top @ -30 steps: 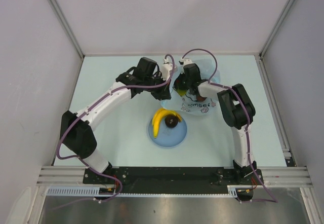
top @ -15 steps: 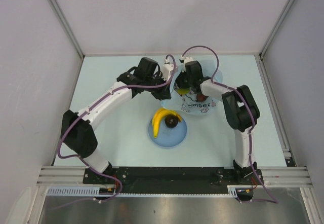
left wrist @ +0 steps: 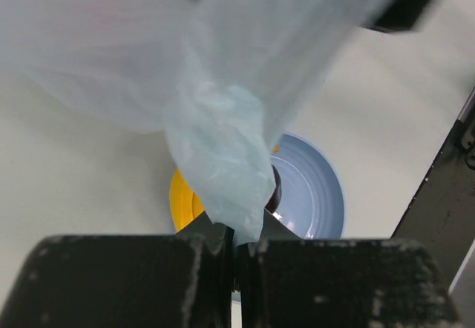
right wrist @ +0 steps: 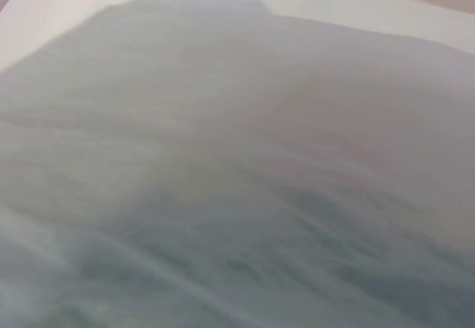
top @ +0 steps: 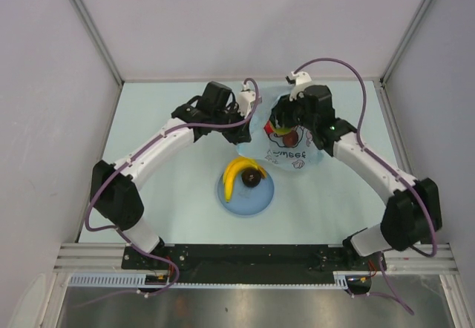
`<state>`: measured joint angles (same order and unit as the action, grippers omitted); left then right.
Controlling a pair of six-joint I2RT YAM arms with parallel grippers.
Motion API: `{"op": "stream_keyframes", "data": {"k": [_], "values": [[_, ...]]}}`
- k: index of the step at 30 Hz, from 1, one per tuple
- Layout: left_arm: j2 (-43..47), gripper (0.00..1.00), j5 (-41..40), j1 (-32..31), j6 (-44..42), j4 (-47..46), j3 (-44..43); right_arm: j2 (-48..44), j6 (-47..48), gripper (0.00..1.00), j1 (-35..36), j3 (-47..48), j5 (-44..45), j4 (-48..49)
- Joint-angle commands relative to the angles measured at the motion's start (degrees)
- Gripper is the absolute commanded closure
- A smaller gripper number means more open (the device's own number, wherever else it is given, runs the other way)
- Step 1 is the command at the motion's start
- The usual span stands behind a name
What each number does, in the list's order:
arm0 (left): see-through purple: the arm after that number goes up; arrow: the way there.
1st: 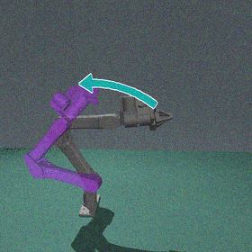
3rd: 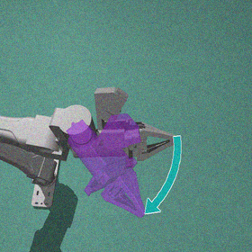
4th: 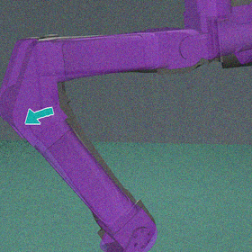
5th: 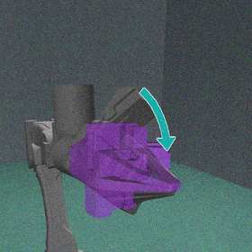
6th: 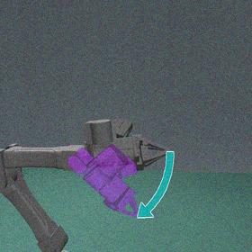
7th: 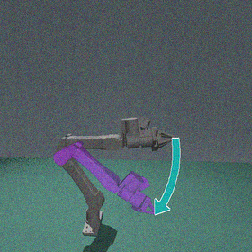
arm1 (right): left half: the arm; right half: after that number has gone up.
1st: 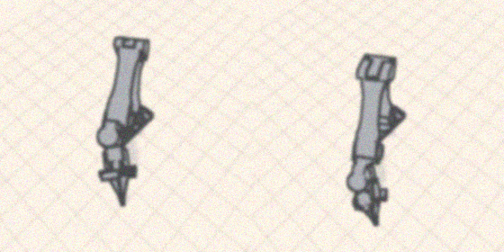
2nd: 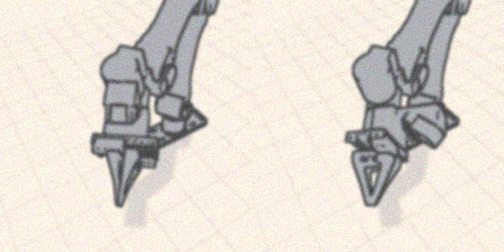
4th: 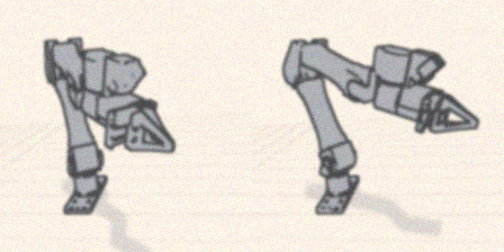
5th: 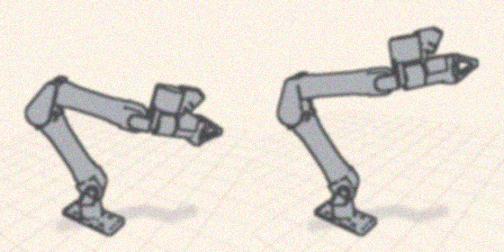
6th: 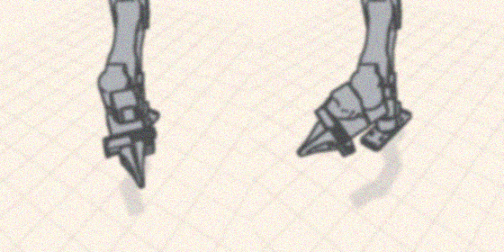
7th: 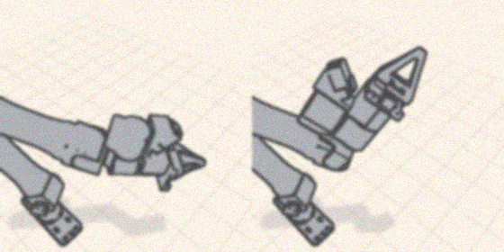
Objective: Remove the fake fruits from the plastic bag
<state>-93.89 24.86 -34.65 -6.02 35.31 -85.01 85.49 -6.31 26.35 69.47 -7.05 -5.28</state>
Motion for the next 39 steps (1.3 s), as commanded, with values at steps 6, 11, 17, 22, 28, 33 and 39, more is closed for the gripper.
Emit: {"op": "stream_keyframes", "data": {"k": [6, 11, 17, 22, 28, 33, 39], "values": [[-1.65, 1.00, -1.92, -0.33, -2.59, 0.64, -6.56, -17.29, 10.86, 0.53, 2.12, -14.18, -15.08, -5.88], [-0.69, 1.00, 0.35, -0.33, -2.50, 0.90, -9.99, -17.56, 9.65, 0.52, 2.40, -21.38, -13.70, -2.90], [3.09, 1.00, 8.70, -0.33, -3.47, 0.81, -10.88, -12.99, 7.88, 0.51, -2.00, -22.45, -8.51, 2.64], [3.19, 1.00, 9.78, -0.33, -3.21, 0.73, -10.35, -10.44, 9.56, 0.53, -3.23, -20.61, -7.89, 1.86], [-0.50, 1.00, 0.10, -0.24, -2.94, 0.46, -10.44, -17.01, 18.16, 0.55, 6.94, -18.23, -11.14, -7.28], [-2.53, 1.00, -0.43, -0.15, -2.59, 0.11, -10.35, -25.53, 25.01, 0.55, 15.65, -18.32, -12.02, -15.00], [-4.29, 1.00, 0.71, 0.82, -0.57, -0.07, -13.07, -27.23, 38.37, 0.57, 21.20, -18.41, -15.62, -24.42]]}}
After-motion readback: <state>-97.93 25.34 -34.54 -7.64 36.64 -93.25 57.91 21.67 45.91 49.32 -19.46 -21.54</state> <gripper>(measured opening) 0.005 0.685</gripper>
